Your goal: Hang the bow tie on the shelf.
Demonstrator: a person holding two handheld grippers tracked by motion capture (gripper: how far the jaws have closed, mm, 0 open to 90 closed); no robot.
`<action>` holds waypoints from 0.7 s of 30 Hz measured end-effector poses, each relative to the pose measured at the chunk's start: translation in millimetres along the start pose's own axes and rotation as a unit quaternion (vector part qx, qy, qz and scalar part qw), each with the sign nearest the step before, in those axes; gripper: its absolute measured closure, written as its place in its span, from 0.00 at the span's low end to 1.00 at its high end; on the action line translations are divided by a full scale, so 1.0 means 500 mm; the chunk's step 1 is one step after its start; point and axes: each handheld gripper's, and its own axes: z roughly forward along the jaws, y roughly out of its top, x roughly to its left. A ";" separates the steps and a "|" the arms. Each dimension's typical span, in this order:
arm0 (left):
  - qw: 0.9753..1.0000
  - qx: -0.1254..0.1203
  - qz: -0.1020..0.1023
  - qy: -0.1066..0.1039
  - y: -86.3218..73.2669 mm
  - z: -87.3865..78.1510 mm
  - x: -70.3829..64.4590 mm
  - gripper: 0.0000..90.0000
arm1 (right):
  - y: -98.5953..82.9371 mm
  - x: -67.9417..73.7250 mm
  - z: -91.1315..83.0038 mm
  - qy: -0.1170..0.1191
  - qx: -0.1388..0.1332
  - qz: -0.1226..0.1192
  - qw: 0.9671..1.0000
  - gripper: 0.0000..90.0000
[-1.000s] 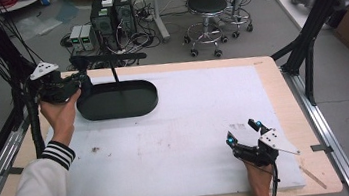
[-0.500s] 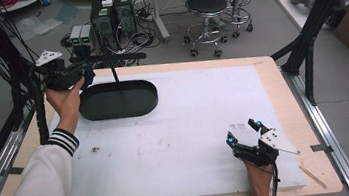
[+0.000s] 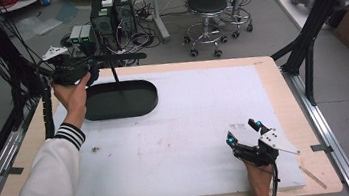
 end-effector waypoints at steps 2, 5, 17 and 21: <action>1.000 0.002 0.002 0.000 0.001 0.005 -0.005 0.97 | 0.000 0.000 0.000 0.000 0.000 0.001 1.000 0.12; 1.000 0.002 0.003 -0.002 -0.002 0.012 -0.010 0.97 | 0.000 -0.001 0.000 0.001 -0.001 0.003 1.000 0.12; 1.000 0.017 0.009 0.002 -0.015 0.032 -0.018 0.97 | 0.000 -0.001 -0.001 0.001 0.000 0.006 1.000 0.12; 1.000 0.023 0.014 0.004 -0.021 0.040 -0.027 0.97 | 0.000 -0.001 -0.001 0.001 0.001 0.007 1.000 0.12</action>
